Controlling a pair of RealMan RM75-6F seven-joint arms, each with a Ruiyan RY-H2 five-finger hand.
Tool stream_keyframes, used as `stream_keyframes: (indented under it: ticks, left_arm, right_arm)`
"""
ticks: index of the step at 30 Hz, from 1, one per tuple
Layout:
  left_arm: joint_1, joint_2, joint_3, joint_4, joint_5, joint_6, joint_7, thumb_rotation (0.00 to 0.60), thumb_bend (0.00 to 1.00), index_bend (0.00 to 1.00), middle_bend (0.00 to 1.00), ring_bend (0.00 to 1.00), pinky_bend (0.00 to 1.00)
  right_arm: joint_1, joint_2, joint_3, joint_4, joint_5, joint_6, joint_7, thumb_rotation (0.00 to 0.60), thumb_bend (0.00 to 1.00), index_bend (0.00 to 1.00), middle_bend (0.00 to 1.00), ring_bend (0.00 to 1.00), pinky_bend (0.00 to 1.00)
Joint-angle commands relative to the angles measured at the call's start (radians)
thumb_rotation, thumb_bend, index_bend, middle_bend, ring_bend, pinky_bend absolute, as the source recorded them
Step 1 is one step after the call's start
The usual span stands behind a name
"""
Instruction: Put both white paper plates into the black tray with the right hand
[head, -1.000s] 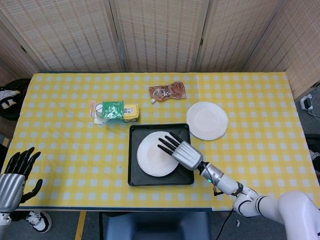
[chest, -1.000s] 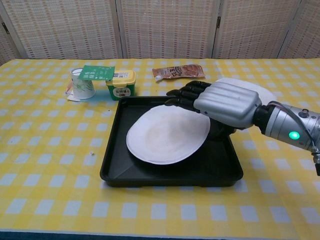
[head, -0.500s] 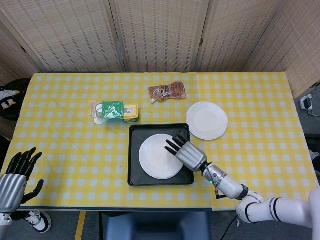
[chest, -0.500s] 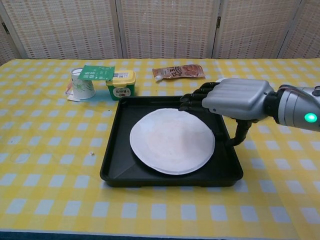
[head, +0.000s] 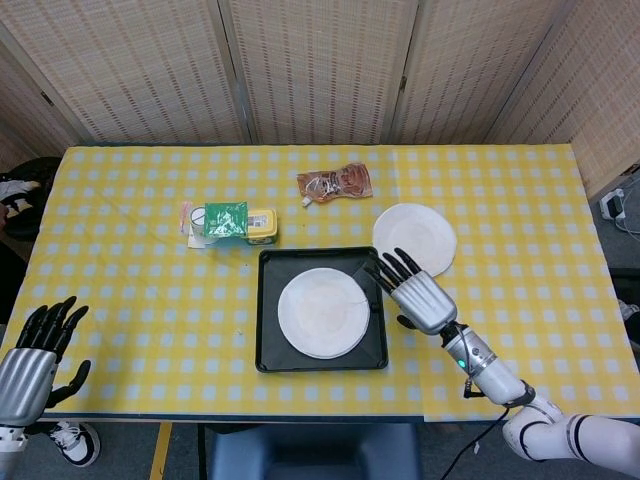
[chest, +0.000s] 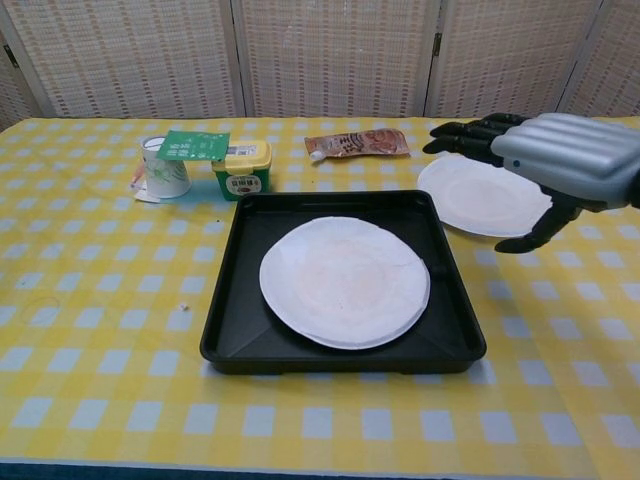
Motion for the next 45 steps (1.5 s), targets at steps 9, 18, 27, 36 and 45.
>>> stream_keyframes:
  ticks: [9,18,27,36,45]
  left_arm:
    - [-0.013,-0.015,0.001,-0.001,-0.002,-0.026,0.022,0.6,0.46,0.0,0.0,0.0,0.0]
    - [-0.015,-0.012,-0.003,-0.001,-0.013,-0.027,0.016,0.6,0.46,0.0,0.0,0.0,0.0]
    - [-0.022,-0.01,-0.002,0.002,-0.023,-0.045,0.01,0.6,0.46,0.0,0.0,0.0,0.0]
    - [-0.021,-0.004,-0.008,0.003,-0.04,-0.045,-0.001,0.6,0.46,0.0,0.0,0.0,0.0]
    - [-0.025,-0.006,-0.007,0.005,-0.048,-0.057,0.001,0.6,0.46,0.0,0.0,0.0,0.0]
  right_arm:
    - [-0.133,-0.233,-0.007,0.639,-0.049,0.153,0.266,0.6,0.22,0.28,0.0,0.0,0.0]
    - [-0.116,-0.369,0.007,0.883,-0.042,0.091,0.445,0.6,0.22,0.34,0.0,0.0,0.0]
    - [-0.079,-0.473,0.014,1.05,-0.041,0.025,0.533,0.6,0.22,0.4,0.0,0.0,0.0]
    - [-0.057,-0.519,0.014,1.108,-0.048,0.011,0.565,0.6,0.3,0.42,0.01,0.0,0.0]
    - [-0.036,-0.55,0.031,1.159,-0.029,-0.043,0.594,0.6,0.3,0.43,0.01,0.0,0.0]
